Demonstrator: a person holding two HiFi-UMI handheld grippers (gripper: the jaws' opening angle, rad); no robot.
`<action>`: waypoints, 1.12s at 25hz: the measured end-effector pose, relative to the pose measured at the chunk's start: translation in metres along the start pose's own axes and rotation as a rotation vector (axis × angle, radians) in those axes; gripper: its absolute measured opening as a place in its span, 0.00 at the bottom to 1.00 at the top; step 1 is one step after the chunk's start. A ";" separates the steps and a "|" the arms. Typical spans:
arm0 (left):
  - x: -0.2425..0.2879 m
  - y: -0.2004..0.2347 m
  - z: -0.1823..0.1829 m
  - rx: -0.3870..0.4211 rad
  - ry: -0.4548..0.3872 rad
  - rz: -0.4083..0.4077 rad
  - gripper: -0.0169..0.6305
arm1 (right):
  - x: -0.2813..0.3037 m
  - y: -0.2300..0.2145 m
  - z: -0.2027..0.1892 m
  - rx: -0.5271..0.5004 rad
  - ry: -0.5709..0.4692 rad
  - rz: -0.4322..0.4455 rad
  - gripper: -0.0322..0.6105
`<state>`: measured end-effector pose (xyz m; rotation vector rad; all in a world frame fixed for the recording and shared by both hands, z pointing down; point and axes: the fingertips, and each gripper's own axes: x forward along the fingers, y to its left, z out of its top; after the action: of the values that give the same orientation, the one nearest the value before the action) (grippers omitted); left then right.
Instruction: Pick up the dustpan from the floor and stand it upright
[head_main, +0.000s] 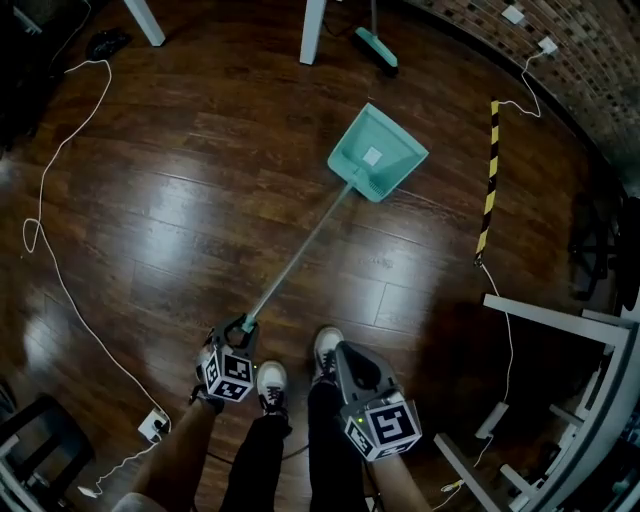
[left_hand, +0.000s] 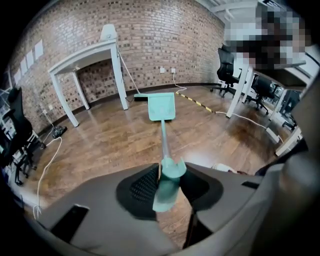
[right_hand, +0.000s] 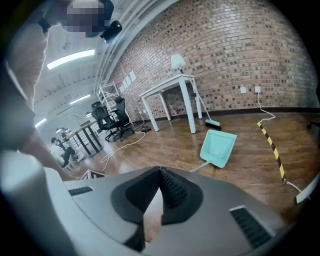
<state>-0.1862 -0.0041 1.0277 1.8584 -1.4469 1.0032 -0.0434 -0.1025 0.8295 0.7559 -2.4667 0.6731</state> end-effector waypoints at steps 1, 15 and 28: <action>-0.007 -0.001 0.016 0.001 -0.013 0.003 0.26 | -0.008 -0.003 0.010 0.009 -0.014 -0.016 0.03; -0.081 -0.037 0.287 0.022 -0.163 0.020 0.25 | -0.159 -0.101 0.155 0.056 -0.181 -0.261 0.03; -0.065 -0.035 0.472 -0.065 -0.193 0.095 0.24 | -0.264 -0.236 0.275 0.031 -0.328 -0.376 0.03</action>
<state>-0.0611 -0.3408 0.7119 1.8965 -1.6743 0.8276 0.2159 -0.3304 0.5444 1.3930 -2.4917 0.4752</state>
